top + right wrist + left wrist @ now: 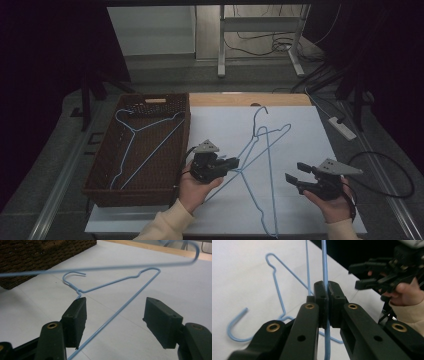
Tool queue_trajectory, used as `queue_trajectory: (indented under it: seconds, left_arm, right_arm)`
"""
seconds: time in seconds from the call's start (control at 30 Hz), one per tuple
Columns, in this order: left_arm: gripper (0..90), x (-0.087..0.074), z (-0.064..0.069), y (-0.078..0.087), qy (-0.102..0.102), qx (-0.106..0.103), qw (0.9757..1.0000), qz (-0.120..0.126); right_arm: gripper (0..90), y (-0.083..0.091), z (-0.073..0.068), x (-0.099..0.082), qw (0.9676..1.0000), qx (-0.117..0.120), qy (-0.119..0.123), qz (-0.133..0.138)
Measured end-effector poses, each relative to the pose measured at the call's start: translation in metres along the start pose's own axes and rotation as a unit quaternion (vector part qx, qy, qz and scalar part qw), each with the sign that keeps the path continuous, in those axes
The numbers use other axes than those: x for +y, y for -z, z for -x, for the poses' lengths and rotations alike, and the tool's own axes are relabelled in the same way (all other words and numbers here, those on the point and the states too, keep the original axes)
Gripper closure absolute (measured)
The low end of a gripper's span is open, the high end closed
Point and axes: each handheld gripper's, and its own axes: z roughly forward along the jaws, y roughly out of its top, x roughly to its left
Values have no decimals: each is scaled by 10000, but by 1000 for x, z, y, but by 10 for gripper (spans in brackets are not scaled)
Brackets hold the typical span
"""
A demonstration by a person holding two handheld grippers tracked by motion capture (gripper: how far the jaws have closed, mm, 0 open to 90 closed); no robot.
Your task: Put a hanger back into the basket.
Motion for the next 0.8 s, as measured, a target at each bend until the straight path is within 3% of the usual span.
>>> queue_trajectory:
  seconds: [0.4,0.8]
  left_arm:
    - [867,17,-9,46,-124,144,9993,321]
    - [867,18,-35,94,-24,425,9968,676]
  right_arm:
    - [347,-3,1,-3,10000,-56,17,-60]
    - [347,-7,0,-4,9998,-94,74,-160]
